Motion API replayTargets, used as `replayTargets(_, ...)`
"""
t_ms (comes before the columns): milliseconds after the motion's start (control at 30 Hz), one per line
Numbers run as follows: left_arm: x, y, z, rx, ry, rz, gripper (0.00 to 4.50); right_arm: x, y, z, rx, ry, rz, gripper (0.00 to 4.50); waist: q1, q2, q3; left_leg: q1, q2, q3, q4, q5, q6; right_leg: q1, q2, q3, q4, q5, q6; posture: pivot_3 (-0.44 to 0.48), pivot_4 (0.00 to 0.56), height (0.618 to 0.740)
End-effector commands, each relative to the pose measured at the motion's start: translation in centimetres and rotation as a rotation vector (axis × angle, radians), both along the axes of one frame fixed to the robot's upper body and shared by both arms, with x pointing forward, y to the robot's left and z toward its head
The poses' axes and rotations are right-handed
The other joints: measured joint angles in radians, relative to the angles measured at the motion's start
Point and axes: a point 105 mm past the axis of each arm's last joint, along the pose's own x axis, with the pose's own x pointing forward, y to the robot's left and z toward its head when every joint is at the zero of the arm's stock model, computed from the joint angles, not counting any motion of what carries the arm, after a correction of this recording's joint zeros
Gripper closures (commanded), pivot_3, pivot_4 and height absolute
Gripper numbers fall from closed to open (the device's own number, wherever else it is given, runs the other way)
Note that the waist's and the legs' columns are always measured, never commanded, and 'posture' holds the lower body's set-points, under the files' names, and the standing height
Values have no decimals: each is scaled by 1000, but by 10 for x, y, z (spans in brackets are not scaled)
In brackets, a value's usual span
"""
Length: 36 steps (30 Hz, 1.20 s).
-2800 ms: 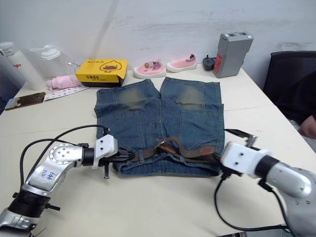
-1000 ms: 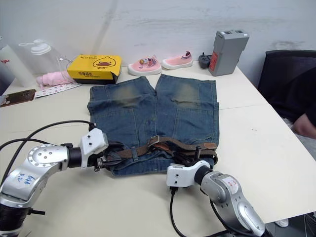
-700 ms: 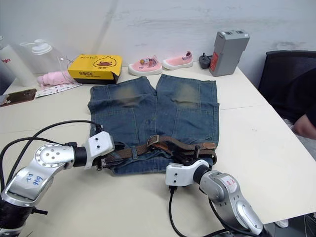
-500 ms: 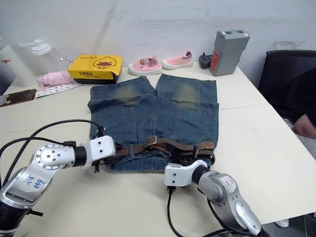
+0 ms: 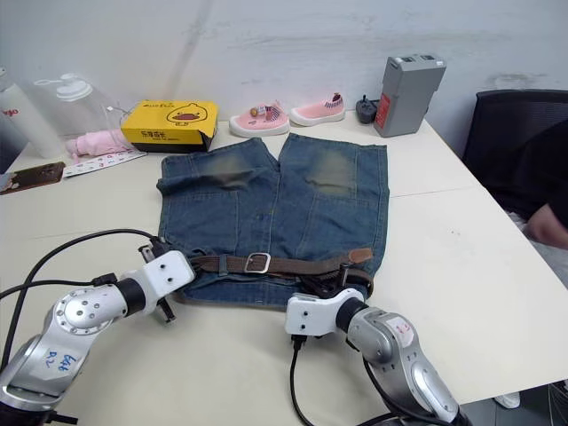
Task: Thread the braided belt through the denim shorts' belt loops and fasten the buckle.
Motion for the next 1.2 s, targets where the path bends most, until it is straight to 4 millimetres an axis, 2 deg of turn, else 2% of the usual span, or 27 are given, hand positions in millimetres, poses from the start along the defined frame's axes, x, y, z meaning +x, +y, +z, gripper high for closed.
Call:
replayTargets(33, -6, 87, -32, 61, 81, 353, 4458, 11, -25, -4, -51, 6, -129, 4500, -1, 2, -1, 0, 0, 0, 0, 0, 0, 0, 0, 0, 0, 0, 0, 0, 150, 624)
replayTargets(167, -14, 92, -50, 10, 122, 372, 4458, 12, -25, -4, -50, 8, -133, 4500, -1, 5, -3, 1, 0, 1, 0, 0, 0, 0, -1, 0, 1, -1, 0, 0, 150, 624)
replayTargets(500, -14, 46, -59, -113, 124, 164, 4458, 4, -19, -4, -19, 41, -112, 4500, 3, 9, -8, 3, -1, 2, -1, 0, -1, 1, -1, 0, 1, -1, 1, 0, 150, 624)
replayTargets(533, -14, 41, -57, -132, 117, 142, 4117, 3, -19, -3, -6, 46, -115, 4500, 4, 9, -9, 3, -1, 2, -1, 0, -1, 1, -1, 0, 1, -1, 1, 0, 150, 624)
replayTargets(600, -13, 37, -54, -145, 96, 112, 3472, 1, -19, -3, 25, 79, -118, 3677, 7, 9, -9, 3, -1, 2, -1, 0, -1, 1, -1, 0, 1, -1, 1, 0, 150, 624)
replayTargets(633, -13, 37, -54, -142, 93, 106, 3153, 0, -21, -3, 43, 100, -126, 3433, 10, 9, -9, 2, -1, 2, -1, -1, -1, 1, -1, 0, 1, -1, 2, 0, 150, 624)
replayTargets(767, -12, 39, -49, -164, 79, 83, 1514, -1, -29, 0, 51, 132, -144, 1608, 16, 7, -11, 7, -1, 2, -2, -3, -2, 5, -1, 0, 0, -4, 1, 0, 150, 624)
replayTargets(800, -12, 36, -43, -193, 68, 62, 1165, 0, -33, 4, 68, 139, -152, 1178, 17, 7, -11, 8, -1, 2, -2, -5, -2, 7, -1, 0, 1, -7, -3, 0, 150, 624)
replayTargets(833, -12, 33, -39, -212, 61, 45, 1158, 1, -36, 7, 83, 145, -156, 827, 19, 7, -11, 10, -1, 2, -2, -6, -1, 7, -1, 0, 1, -11, -9, 0, 150, 624)
replayTargets(867, -15, 26, -31, -262, 67, -3, 1158, 3, -43, 11, 85, 145, -164, 358, 21, 7, -11, 10, -1, 2, -2, -7, -1, 7, -1, 0, 1, -12, -8, 0, 150, 624)
replayTargets(900, -18, 19, -24, -301, 74, -46, 1158, 4, -47, 16, 90, 149, -153, 96, 21, 6, -11, 10, -1, 2, -2, -8, -1, 7, -1, 0, 2, -13, -8, 0, 150, 624)
replayTargets(1000, -25, 13, -12, -354, 109, -119, 1158, 1, -51, 25, 138, 180, -120, 96, 26, 1, -7, 9, -1, 1, -1, -9, -2, 7, -2, 0, 1, -13, -8, 0, 150, 624)
replayTargets(1067, -33, 10, 0, -438, 158, -171, 1158, -8, -50, 28, 172, 258, -67, 96, 29, 0, -5, 8, -1, 0, -1, -9, -2, 6, -2, 0, 0, -13, -8, 0, 150, 624)
replayTargets(1200, -38, 12, 22, -541, 204, -218, 1158, -15, -54, 37, 237, 345, -23, 96, 30, 0, 3, 7, -1, -5, 0, -9, -2, 6, -2, 0, -5, -13, -8, 0, 150, 624)
